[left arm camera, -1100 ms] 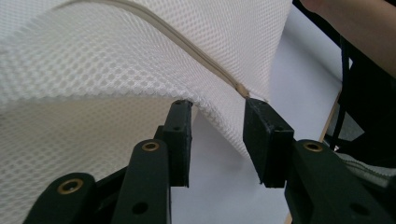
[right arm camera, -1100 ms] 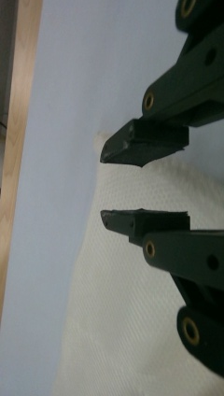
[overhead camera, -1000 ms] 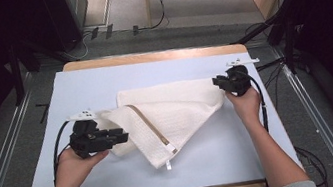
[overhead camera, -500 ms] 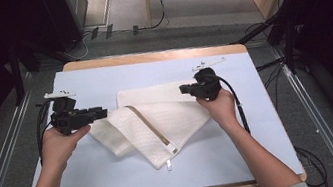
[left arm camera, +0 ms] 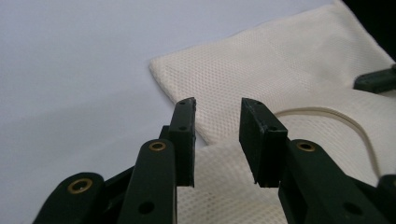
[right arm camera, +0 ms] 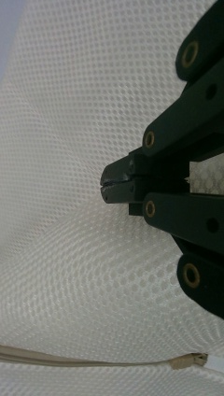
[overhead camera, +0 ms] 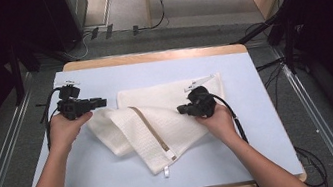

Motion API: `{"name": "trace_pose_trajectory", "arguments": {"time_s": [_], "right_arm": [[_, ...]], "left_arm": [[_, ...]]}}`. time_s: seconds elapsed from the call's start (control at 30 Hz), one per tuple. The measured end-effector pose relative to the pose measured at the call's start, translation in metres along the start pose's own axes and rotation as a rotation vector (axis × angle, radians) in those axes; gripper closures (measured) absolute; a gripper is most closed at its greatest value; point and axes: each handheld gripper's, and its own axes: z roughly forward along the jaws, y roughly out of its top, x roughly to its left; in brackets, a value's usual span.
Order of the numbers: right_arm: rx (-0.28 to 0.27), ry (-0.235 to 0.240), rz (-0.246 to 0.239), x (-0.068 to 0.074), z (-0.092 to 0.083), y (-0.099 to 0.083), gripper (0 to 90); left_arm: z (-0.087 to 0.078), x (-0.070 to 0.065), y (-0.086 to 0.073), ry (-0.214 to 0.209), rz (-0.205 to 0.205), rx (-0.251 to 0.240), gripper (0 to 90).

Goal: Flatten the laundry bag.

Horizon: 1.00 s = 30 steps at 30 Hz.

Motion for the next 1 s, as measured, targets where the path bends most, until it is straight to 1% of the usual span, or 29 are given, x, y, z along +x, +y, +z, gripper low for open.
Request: {"name": "trace_pose_trajectory", "arguments": {"time_s": [0.03, 0.07, 0.17, 0.2, 0.3, 0.33, 0.4, 0.43, 0.47, 0.5, 0.53, 0.6, 0.7, 0.73, 0.77, 0.8, 0.83, 0.87, 0.9, 0.93, 0.97, 1.0], "right_arm": [[0.001, 0.003, -0.008, 0.002, -0.001, -0.004, 90.0], [0.001, 0.003, -0.008, 0.002, -0.001, -0.004, 90.0], [0.001, 0.019, -0.032, 0.011, -0.005, -0.015, 90.0], [0.001, 0.019, -0.032, 0.011, -0.005, -0.015, 90.0], [-0.006, 0.026, -0.046, 0.017, -0.008, -0.023, 90.0], [-0.006, 0.026, -0.046, 0.017, -0.008, -0.023, 90.0], [-0.006, 0.033, -0.042, 0.019, -0.008, -0.026, 90.0], [-0.005, 0.036, -0.052, 0.02, -0.007, -0.029, 90.0], [-0.004, 0.036, -0.05, 0.021, -0.007, -0.03, 90.0], [-0.01, 0.038, -0.053, 0.022, -0.006, -0.033, 89.6], [-0.01, 0.038, -0.053, 0.022, -0.006, -0.033, 89.6], [-0.017, 0.035, -0.059, 0.023, -0.008, -0.034, 89.3], [-0.024, 0.033, -0.056, 0.024, -0.008, -0.035, 89.0], [-0.024, 0.033, -0.056, 0.024, -0.008, -0.035, 89.0], [-0.03, 0.032, -0.059, 0.024, -0.008, -0.035, 88.9], [-0.03, 0.032, -0.059, 0.024, -0.008, -0.035, 88.9], [-0.033, 0.033, -0.061, 0.025, -0.008, -0.034, 88.4], [-0.035, 0.033, -0.062, 0.025, -0.008, -0.034, 88.1], [-0.034, 0.035, -0.057, 0.025, -0.008, -0.033, 87.3], [-0.034, 0.035, -0.057, 0.025, -0.008, -0.033, 87.3], [-0.047, 0.037, -0.057, 0.026, -0.009, -0.031, 85.3], [-0.051, 0.035, -0.057, 0.027, -0.01, -0.029, 84.5]], "left_arm": [[0.004, 0.002, 0.002, 0.017, 0.008, 0.013, 66.5], [0.007, 0.002, 0.004, 0.025, 0.009, 0.025, 66.5], [0.02, 0.005, 0.01, 0.029, 0.014, 0.036, 64.4], [0.02, 0.005, 0.01, 0.029, 0.014, 0.036, 64.0], [0.036, 0.008, 0.014, 0.042, 0.011, 0.055, 61.4], [0.036, 0.008, 0.014, 0.042, 0.011, 0.055, 60.6], [0.046, 0.011, 0.016, 0.053, 0.009, 0.069, 59.7], [0.05, 0.012, 0.016, 0.057, 0.009, 0.077, 58.8], [0.053, 0.013, 0.016, 0.057, 0.006, 0.081, 58.2], [0.062, 0.014, 0.016, 0.06, 0.001, 0.102, 57.1], [0.062, 0.014, 0.016, 0.06, 0.001, 0.102, 57.0], [0.07, 0.016, 0.014, 0.081, 0.017, 0.119, 56.5], [0.083, 0.02, 0.011, 0.087, 0.003, 0.138, 55.1], [0.083, 0.02, 0.011, 0.087, 0.003, 0.138, 55.1], [0.085, 0.02, 0.011, 0.08, 0.0, 0.122, 55.3], [0.085, 0.02, 0.011, 0.08, 0.0, 0.122, 55.5], [0.087, 0.018, 0.01, 0.067, 0.012, 0.127, 58.6], [0.087, 0.018, 0.01, 0.067, 0.012, 0.127, 59.9], [0.09, 0.014, 0.009, 0.052, 0.031, 0.135, 65.2], [0.09, 0.014, 0.009, 0.052, 0.031, 0.135, 69.4], [0.092, 0.009, 0.009, 0.064, 0.069, 0.15, 73.0], [0.092, 0.009, 0.009, 0.064, 0.069, 0.15, 78.9]]}}
